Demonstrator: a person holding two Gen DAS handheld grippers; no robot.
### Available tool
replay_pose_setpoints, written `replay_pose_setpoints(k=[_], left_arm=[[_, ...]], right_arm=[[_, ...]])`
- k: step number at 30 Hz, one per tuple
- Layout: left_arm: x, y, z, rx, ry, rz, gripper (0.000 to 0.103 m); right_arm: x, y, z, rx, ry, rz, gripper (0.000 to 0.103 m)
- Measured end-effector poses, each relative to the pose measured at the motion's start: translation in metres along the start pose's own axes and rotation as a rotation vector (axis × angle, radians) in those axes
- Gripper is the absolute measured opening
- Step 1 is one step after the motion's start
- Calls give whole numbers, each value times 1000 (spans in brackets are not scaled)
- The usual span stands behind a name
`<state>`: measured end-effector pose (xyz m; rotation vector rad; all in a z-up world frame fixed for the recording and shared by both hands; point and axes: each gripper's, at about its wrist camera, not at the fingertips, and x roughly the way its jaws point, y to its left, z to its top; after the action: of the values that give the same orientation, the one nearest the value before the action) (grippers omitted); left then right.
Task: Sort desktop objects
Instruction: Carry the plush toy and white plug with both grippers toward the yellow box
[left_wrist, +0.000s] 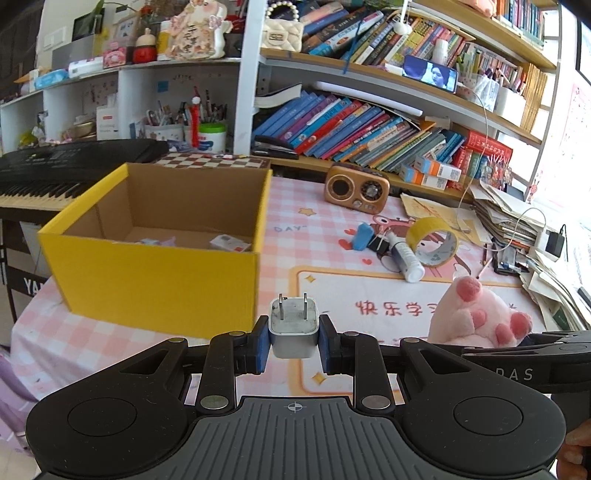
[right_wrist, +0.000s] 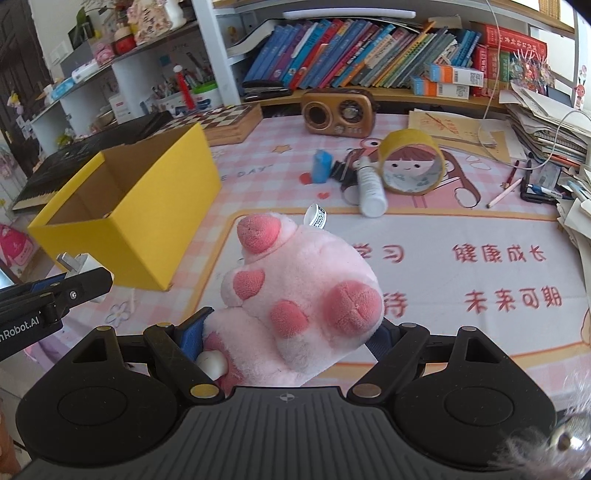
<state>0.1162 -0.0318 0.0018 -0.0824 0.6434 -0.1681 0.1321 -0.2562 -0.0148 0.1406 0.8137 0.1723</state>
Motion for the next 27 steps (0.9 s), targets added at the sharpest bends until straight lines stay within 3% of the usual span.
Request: replay_pose_setpoints(k=[27], left_arm=[[-69,77,-41,-28,-2,34,25]], right_arm=[[-18,104,-52,-58,15,64,82]])
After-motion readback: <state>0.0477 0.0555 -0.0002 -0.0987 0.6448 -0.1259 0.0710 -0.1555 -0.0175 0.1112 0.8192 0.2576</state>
